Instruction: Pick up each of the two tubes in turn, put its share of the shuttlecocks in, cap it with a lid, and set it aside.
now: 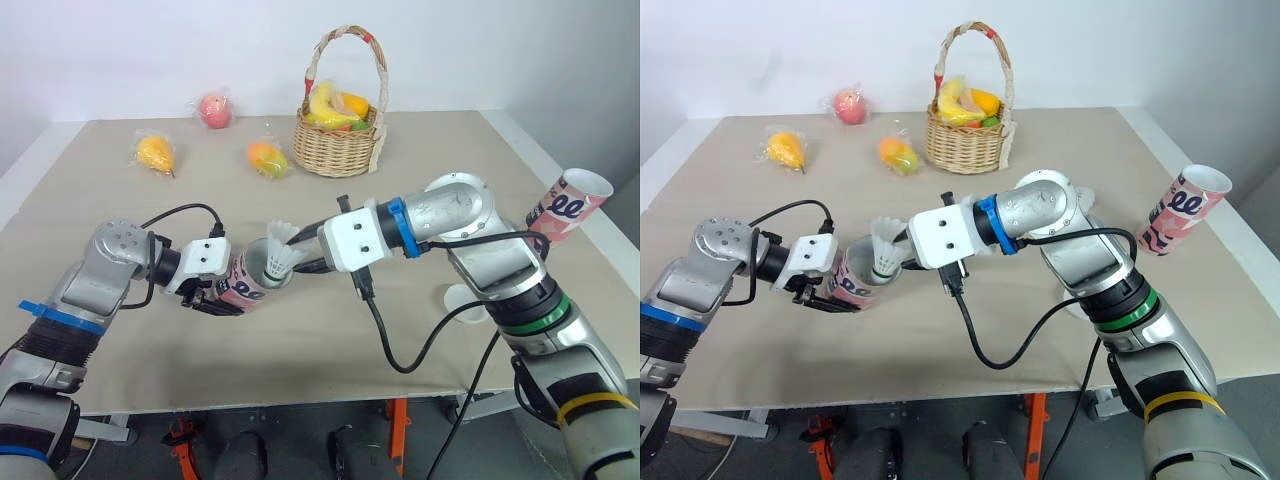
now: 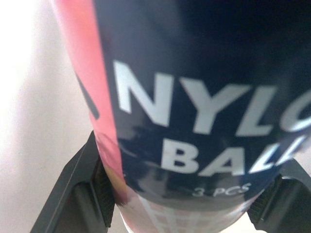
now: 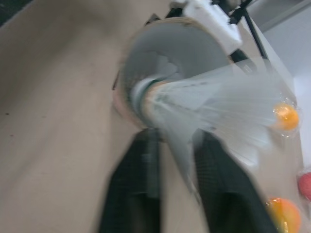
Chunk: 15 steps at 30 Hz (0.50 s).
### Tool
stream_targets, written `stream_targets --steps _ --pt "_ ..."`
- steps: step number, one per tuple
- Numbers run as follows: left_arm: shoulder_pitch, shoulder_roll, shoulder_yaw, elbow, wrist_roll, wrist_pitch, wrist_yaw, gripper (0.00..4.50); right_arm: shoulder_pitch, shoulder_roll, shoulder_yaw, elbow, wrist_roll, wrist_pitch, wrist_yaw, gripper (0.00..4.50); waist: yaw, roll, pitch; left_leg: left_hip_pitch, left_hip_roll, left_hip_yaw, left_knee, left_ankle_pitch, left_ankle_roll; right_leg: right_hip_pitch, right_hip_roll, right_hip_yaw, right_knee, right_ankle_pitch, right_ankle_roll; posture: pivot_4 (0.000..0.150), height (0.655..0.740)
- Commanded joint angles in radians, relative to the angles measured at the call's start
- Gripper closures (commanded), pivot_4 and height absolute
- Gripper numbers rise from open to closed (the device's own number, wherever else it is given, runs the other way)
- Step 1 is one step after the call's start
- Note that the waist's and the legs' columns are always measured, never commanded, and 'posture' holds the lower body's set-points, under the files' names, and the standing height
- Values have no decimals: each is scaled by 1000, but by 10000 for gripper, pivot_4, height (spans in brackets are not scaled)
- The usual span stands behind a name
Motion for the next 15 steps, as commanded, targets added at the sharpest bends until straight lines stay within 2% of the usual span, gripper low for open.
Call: stream_targets --steps 1,7,15 --pt "3 7 1 -18 -2 5 2 15912 -17 -12 -88 -78 148 86 67 13251 0 0 0 0 0 0 0 0 0 0 0 0 0 0 0 1500 7400" --pt "9 4 0 -27 -6 10 7 15912 76 -102 -238 -149 312 195 83 13251 2 0 0 -1 0 -1 0 -1 -1 0 -1 -1 0 0 2 1500 7400" --pt "37 12 10 -45 -10 15 24 15912 203 -109 -434 207 113 354 -420 13251 0 0 0 0 -1 1 1 0 -1 0 -1 1 0 0 -1 1500 7400"
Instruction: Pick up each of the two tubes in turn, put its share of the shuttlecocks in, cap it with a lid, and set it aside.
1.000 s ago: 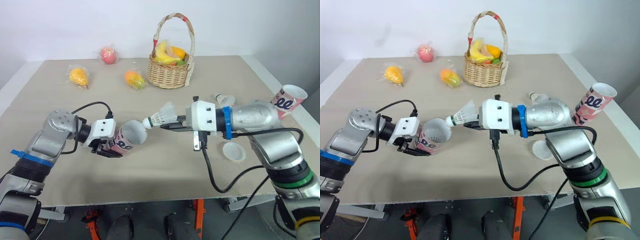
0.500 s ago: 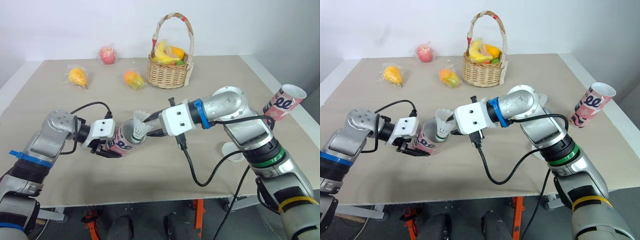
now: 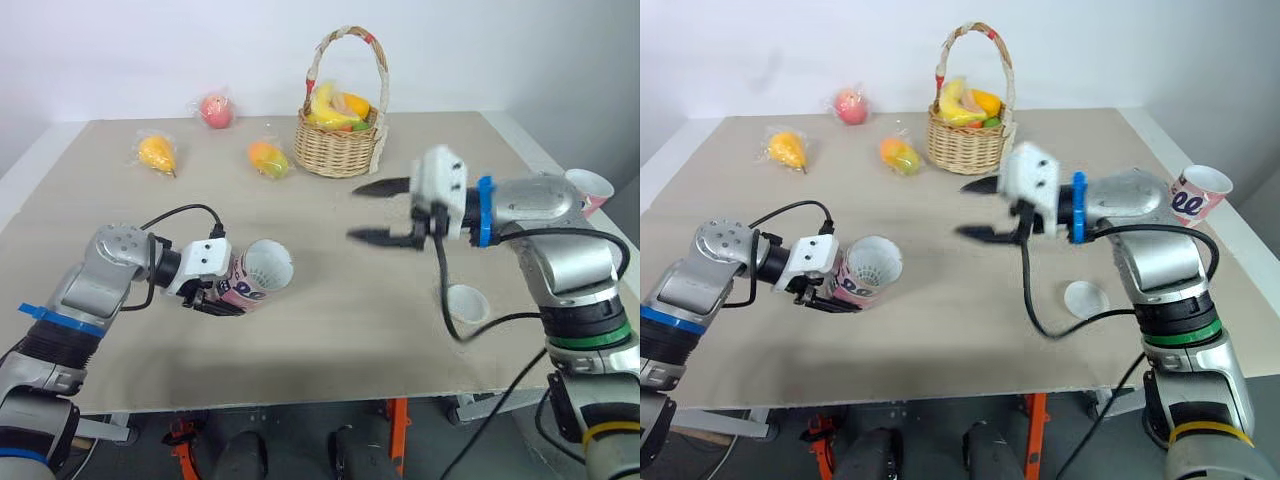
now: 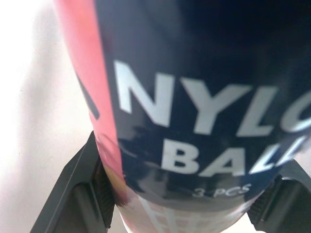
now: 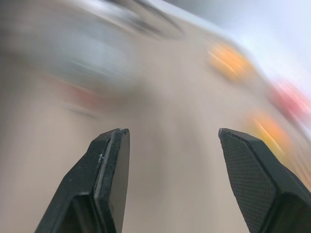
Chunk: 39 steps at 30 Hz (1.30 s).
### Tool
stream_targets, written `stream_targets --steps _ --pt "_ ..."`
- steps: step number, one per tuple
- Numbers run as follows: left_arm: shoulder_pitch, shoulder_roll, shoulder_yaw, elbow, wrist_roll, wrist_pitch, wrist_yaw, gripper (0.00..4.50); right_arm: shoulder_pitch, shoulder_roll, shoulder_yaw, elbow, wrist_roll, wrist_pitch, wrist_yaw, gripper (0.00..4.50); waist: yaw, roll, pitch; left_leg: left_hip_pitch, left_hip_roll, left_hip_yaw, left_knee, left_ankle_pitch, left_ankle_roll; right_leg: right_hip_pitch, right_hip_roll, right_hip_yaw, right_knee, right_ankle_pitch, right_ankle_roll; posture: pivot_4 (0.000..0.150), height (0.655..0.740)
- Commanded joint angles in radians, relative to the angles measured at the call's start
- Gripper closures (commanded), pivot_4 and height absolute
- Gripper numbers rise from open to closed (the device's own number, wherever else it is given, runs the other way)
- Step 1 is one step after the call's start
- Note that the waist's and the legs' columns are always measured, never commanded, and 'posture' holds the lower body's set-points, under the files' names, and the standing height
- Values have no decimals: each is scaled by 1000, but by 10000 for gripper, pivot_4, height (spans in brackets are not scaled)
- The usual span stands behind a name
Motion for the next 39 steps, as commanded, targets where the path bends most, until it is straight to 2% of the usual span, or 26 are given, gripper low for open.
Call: stream_targets --steps 1,6,10,14,22,28,31,36,39 --pt "19 15 3 -28 -7 9 -1 15912 21 14 -80 101 -70 81 -209 13251 0 0 0 0 0 0 0 0 0 0 0 0 0 0 0 1500 7400" --pt "28 19 7 -41 -10 16 1 15912 64 80 -164 169 -106 84 -430 13251 -1 1 0 0 -1 0 -3 0 0 -1 0 2 0 1 4 1500 7400" --pt "33 23 10 -48 -12 23 4 15912 64 131 -168 256 -127 70 -517 13251 -2 1 0 0 -2 0 -5 0 0 -1 0 2 0 1 4 1500 7400" --pt "31 27 10 -51 -16 28 4 15912 -12 169 -164 456 -153 9 -572 13251 -5 1 0 0 -2 0 -5 0 0 -1 0 3 0 1 4 1500 7400" --pt "39 35 14 -69 -27 44 16 15912 -267 186 -176 985 -181 -185 -630 13251 -12 1 0 1 -2 0 -7 0 0 -1 0 3 -1 1 4 1500 7400" --pt "49 43 17 -89 -36 61 21 15912 -365 208 -195 1188 -178 -244 -647 13251 -11 2 0 1 -4 -1 -13 0 0 -1 -1 3 -2 0 -1 1500 7400" --pt "52 46 20 -99 -41 71 23 15912 -396 217 -213 1246 -174 -270 -672 21637 -11 2 1 1 -4 -1 -13 0 0 -1 -1 3 -2 0 -1 1500 7400" --pt "58 42 23 -119 -50 86 28 15912 -410 220 -225 1271 -182 -306 -672 44654 -11 2 1 1 -4 -1 -13 0 0 -1 -1 3 -2 0 -1 1500 7400" --pt "65 42 26 -133 -54 95 28 15912 -399 205 -200 1247 -207 -328 -641 44654 -11 2 1 1 -4 -1 -13 0 0 -1 -1 3 -2 0 -1 1500 7400"
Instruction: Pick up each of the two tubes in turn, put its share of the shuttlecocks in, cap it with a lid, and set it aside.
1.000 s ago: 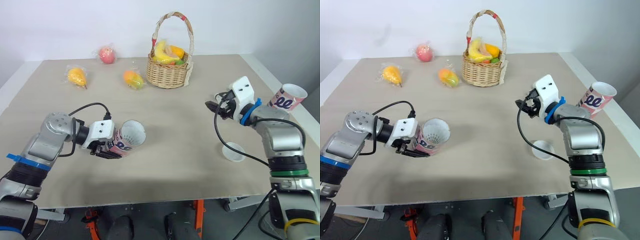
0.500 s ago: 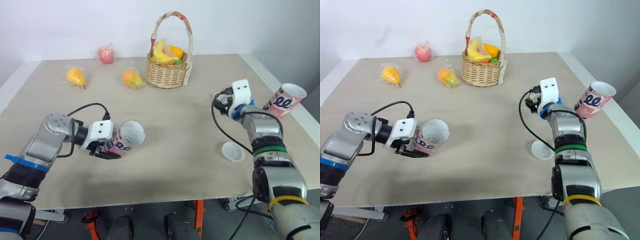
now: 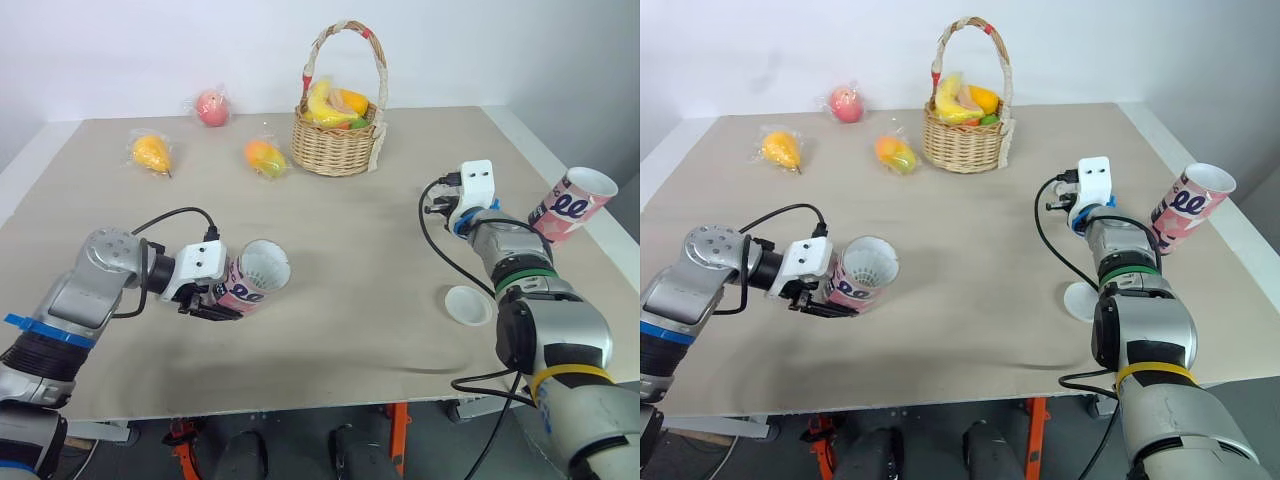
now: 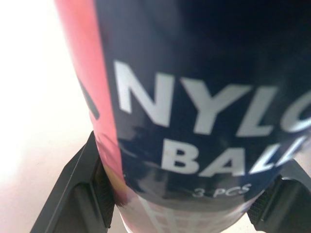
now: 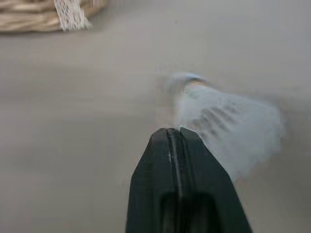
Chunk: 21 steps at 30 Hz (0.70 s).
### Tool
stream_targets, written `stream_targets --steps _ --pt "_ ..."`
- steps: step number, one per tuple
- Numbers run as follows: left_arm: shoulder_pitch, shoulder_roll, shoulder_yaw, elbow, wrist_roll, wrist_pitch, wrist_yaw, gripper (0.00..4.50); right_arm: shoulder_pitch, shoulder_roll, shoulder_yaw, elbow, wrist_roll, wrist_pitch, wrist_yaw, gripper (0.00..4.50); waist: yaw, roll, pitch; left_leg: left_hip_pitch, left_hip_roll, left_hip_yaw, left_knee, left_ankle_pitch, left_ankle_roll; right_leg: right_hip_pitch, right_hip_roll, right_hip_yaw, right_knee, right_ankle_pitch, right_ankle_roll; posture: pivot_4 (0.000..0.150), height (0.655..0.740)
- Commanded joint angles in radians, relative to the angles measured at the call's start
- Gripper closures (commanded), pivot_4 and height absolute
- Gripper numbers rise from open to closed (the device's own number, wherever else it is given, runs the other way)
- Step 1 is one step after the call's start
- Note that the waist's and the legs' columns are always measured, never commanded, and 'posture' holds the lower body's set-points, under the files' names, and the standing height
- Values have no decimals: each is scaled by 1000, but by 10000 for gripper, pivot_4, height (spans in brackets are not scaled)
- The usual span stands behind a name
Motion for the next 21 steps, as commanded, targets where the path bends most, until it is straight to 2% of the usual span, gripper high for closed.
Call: stream_targets --steps 1,4,5,9,12,15,17,21 --pt "11 5 3 -38 -18 13 -1 15912 -12 -30 19 -55 -25 -49 48 44654 0 0 0 0 0 0 0 0 0 0 0 0 0 0 0 1500 7400" --pt "15 6 0 -46 -20 21 -7 15912 14 -44 30 -167 -10 -67 158 44654 0 0 0 0 0 0 0 0 0 0 0 0 0 0 0 1500 7400" --pt "15 9 -3 -46 -19 23 -11 15912 60 -51 48 -305 8 -62 239 44654 1 0 0 0 0 0 0 0 0 0 0 0 0 0 0 1500 7400" --pt "2 10 -16 -26 -10 14 -26 15912 359 -138 154 -1105 173 28 583 44654 6 2 0 -1 0 -2 -1 -1 -1 0 0 -1 0 -2 0 1500 7400" --pt "-21 0 -24 -3 -8 1 -37 15912 479 -222 199 -1462 289 107 726 44654 11 5 1 -1 1 -6 -1 -4 -2 0 1 -4 1 -4 -2 1500 7400" --pt "-48 -17 -28 15 -18 -5 -51 15912 486 -261 238 -1593 310 131 786 44654 11 5 1 -1 1 -6 1 -4 -2 0 1 -5 1 -4 -2 1500 7400" --pt "-61 -23 -32 23 -22 -9 -62 15912 455 -257 254 -1611 310 138 794 44654 10 4 2 -1 1 -7 4 -4 -2 1 1 -6 1 -7 4 1500 7400" --pt "-78 -28 -42 43 -9 -27 -74 15912 409 -258 277 -1597 296 126 829 44654 10 4 2 -1 3 -4 11 -4 -2 2 1 -5 1 -4 4 1500 7400"
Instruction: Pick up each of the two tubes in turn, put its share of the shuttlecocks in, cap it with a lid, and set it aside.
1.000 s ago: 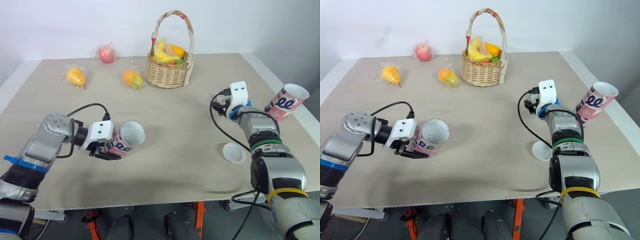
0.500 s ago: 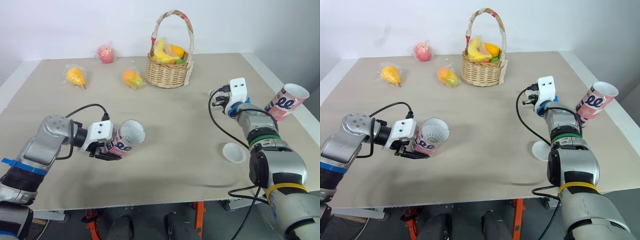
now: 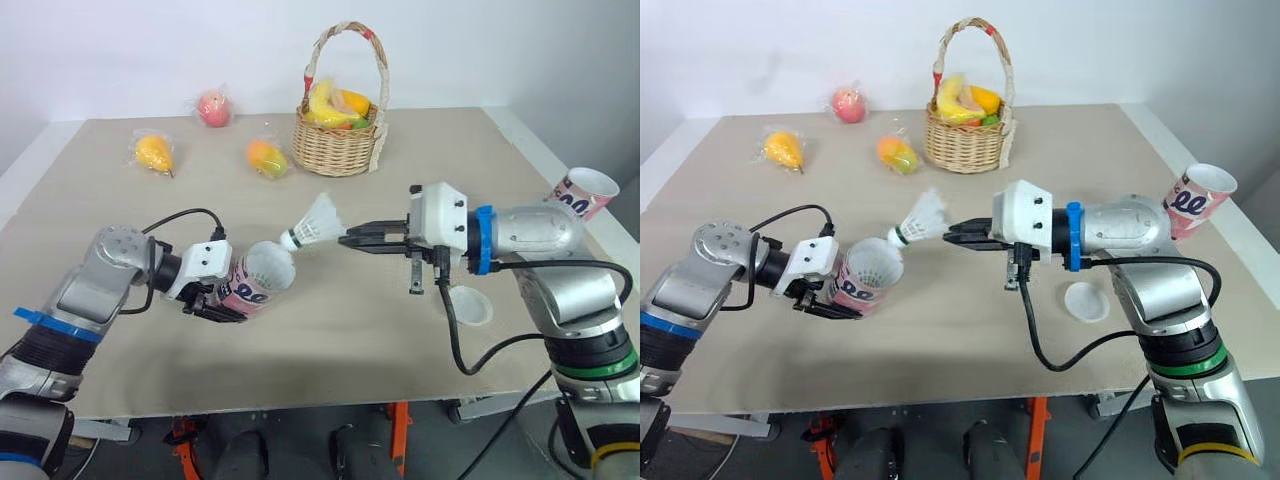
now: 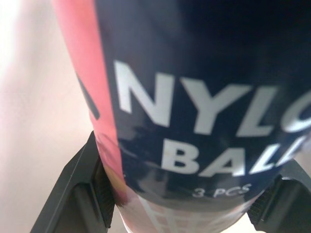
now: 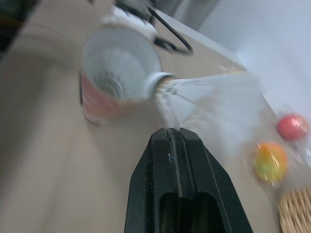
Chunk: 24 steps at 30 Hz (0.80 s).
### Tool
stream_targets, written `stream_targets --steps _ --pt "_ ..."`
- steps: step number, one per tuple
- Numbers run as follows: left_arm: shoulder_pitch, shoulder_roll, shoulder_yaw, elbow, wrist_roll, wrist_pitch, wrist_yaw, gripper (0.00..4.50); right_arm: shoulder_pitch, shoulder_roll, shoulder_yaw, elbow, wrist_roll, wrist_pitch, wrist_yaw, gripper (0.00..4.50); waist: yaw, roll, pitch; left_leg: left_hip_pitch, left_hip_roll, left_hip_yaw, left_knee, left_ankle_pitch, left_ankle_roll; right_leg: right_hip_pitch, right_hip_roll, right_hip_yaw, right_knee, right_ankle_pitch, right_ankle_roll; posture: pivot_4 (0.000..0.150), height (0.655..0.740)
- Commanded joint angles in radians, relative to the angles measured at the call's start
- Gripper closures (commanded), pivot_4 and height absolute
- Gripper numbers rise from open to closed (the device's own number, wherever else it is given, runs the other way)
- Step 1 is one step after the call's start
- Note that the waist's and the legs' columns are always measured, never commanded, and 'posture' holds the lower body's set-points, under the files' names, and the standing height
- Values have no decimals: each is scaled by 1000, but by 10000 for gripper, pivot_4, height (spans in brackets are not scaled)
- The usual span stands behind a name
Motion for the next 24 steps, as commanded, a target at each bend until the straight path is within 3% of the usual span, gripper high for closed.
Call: stream_targets --steps 1,15,24 --pt "-35 4 -2 9 1 -22 -13 15912 -45 -14 9 -8 -12 -26 38 44654 0 0 0 0 0 0 1 0 0 0 0 0 0 0 -1 1500 7400" --pt "-31 9 1 17 1 -25 -12 15912 -57 -36 -29 34 -10 -54 75 44654 0 0 0 -1 0 2 2 0 0 0 0 2 0 1 2 1500 7400" --pt "-36 5 -4 21 4 -27 -12 15912 -15 -56 -53 -42 56 -21 83 44654 0 0 0 -1 0 2 2 0 0 0 0 2 0 1 2 1500 7400"
